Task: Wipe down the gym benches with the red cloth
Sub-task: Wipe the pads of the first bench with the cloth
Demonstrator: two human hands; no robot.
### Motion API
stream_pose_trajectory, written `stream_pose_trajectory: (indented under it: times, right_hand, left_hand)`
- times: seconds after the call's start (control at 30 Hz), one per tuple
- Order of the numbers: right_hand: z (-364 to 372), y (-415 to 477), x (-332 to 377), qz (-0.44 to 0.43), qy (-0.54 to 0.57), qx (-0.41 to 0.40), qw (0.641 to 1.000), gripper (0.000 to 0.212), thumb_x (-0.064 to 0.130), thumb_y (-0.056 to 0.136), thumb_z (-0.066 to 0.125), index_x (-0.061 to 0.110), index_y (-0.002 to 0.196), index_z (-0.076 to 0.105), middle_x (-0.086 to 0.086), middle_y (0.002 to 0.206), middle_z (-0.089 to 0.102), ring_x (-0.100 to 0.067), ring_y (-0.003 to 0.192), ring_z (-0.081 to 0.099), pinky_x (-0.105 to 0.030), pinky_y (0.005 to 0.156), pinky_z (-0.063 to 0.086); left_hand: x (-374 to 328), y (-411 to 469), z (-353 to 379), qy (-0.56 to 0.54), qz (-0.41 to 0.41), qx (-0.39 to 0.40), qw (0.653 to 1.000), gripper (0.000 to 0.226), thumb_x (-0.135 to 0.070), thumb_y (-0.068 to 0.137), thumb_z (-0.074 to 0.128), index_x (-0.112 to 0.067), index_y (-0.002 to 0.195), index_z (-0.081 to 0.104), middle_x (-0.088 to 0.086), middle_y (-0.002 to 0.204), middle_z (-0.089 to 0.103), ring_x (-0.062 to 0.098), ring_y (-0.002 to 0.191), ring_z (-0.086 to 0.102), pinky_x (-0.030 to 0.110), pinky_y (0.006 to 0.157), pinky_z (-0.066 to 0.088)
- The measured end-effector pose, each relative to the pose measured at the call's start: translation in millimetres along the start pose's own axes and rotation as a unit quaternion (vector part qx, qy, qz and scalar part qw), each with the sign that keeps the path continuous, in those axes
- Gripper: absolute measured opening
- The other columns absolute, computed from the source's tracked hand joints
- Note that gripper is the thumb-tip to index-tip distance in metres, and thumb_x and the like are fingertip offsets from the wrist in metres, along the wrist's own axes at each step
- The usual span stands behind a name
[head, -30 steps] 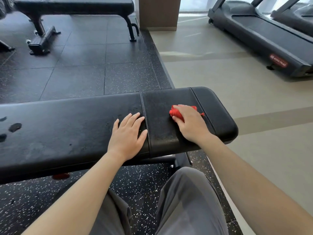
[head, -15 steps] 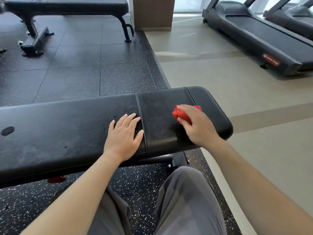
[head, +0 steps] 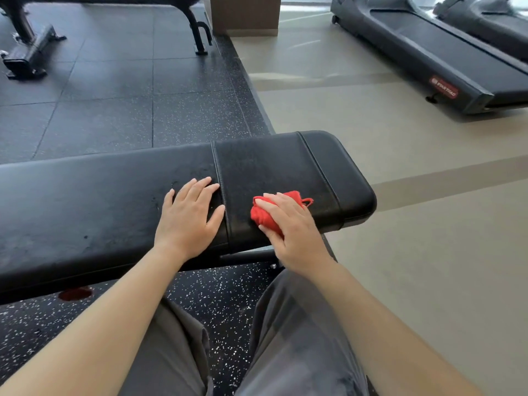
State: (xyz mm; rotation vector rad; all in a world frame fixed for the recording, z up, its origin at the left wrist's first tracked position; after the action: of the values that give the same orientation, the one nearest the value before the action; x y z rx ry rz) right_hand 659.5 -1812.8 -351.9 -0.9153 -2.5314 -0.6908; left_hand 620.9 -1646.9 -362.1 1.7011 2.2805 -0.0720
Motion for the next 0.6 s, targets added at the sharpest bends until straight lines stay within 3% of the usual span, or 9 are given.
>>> stream_pose_trajectory:
  times: [0.1, 0.3, 0.6]
  right_hand:
    - [-11.1, 1.9, -16.0, -0.006, -0.009, 0.015, 1.000, 0.044, 0.032, 0.089, 0.048, 0.017, 0.131, 0.052, -0.001, 0.134, 0.053, -0.021, 0.128, 0.045, -0.042, 0.108, 0.034]
    - [-48.0, -2.3, -59.7, 0.069, -0.015, -0.039, 0.997, 0.043, 0.029, 0.088, 0.051, 0.014, 0.128, 0.054, -0.003, 0.130, 0.056, -0.021, 0.124, 0.048, -0.044, 0.106, 0.036]
    - [29.9, -8.9, 44.2, -0.018, -0.001, -0.005, 1.000, 0.046, 0.036, 0.089, 0.047, 0.021, 0.132, 0.049, 0.000, 0.139, 0.048, -0.020, 0.133, 0.036, -0.043, 0.110, 0.026]
  left_hand:
    - [-0.9, -0.6, 0.2, 0.000, 0.006, 0.004, 1.000, 0.050, -0.042, 0.096, 0.037, -0.025, 0.143, 0.035, -0.006, 0.154, 0.027, 0.015, 0.144, 0.016, 0.046, 0.116, 0.010]
    - [-0.8, 1.1, -1.8, -0.003, 0.006, -0.003, 1.000, 0.048, -0.042, 0.095, 0.038, -0.025, 0.140, 0.038, -0.007, 0.152, 0.030, 0.016, 0.143, 0.020, 0.045, 0.116, 0.013]
    - [3.0, 4.8, -1.4, -0.044, 0.005, 0.007, 0.999, 0.044, -0.035, 0.096, 0.043, -0.028, 0.140, 0.041, -0.008, 0.151, 0.031, 0.014, 0.142, 0.020, 0.041, 0.115, 0.011]
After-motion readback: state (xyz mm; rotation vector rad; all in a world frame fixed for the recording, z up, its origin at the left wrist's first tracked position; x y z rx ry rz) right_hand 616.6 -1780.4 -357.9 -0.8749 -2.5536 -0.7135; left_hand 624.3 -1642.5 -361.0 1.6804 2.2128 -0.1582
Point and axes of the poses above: each hand's wrist, its own y-axis towards the middle knuckle, its own z-axis out of the palm, x = y × z, the point moved 10 cm from there along y, towards the middle knuckle
